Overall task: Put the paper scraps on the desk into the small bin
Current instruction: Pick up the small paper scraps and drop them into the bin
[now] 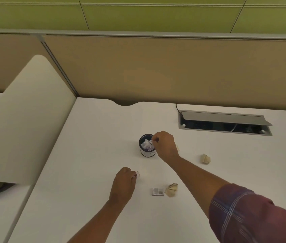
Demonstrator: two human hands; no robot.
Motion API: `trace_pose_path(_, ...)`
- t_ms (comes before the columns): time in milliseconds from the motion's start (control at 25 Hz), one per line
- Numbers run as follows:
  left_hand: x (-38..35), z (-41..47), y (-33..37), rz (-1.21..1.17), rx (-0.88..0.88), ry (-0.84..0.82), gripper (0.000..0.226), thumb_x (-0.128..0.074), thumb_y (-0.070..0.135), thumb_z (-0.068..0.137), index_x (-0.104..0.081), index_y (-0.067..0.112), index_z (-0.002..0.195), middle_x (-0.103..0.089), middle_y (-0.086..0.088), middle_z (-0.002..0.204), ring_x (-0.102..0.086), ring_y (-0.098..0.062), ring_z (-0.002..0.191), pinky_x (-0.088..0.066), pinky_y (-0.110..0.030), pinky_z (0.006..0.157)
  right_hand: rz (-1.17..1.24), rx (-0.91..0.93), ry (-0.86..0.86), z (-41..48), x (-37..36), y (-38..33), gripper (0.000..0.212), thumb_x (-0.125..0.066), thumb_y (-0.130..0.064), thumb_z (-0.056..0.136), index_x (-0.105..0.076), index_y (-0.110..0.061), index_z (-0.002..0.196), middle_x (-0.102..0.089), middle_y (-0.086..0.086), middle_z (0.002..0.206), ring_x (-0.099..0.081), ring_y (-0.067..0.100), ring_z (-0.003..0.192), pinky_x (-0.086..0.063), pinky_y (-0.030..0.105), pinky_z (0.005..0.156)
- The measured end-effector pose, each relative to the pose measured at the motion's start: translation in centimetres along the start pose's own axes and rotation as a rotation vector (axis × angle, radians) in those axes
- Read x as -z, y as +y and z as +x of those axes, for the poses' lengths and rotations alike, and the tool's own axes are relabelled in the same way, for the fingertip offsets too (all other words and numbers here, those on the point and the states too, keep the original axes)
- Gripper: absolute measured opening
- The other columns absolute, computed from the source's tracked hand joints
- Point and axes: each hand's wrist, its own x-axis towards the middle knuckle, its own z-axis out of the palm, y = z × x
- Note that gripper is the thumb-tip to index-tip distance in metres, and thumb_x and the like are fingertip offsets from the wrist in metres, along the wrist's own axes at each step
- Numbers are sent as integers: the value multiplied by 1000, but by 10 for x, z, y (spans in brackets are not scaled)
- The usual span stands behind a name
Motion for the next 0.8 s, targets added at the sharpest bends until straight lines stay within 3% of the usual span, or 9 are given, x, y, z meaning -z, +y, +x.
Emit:
trace_pose_path(160,15,-2,-23,-42,18,37,19,-63,16,93,-71,18,77,-57,3,77,-56,-13,75,-53,-36,68,-227,82,-160,24,-24,-2,19,-53,1,80,-68,-10,82,-58,1,84,-60,21,81,-41,27,66)
trace_pose_path(320,26,9,-33,-70,7,88,14,-66,14,92,-75,21,83,-60,3,80,-58,-14,77,-53,-35,71,-84,40,-119,26,-27,1,23,-51,0,85,-71,-9,91,-67,2,91,-58,10,71,-40,9,56)
trace_pose_path(400,29,18,-31,-90,-2,125,12,-67,13,91,-76,20,89,-62,1,87,-60,-16,81,-54,-33,74,-27,27,-50,21,-21,2,25,-49,2,87,-71,-6,95,-69,9,101,-59,17,83,-38,10,66)
trace_pose_path(520,29,35,-16,-144,-28,178,10,-69,12,91,-77,17,93,-65,-3,95,-63,-19,86,-54,-33,76,-33,19,5,5,-12,12,26,-50,-4,91,-66,-7,111,-64,8,115,-58,23,105,-41,23,88)
trace_pose_path(800,27,85,34,-131,-125,166,13,-65,9,91,-75,11,100,-65,-10,106,-62,-28,94,-55,-41,83,-216,90,58,-35,1,55,38,-57,-11,88,-57,-14,125,-58,4,130,-55,23,116,-46,35,100)
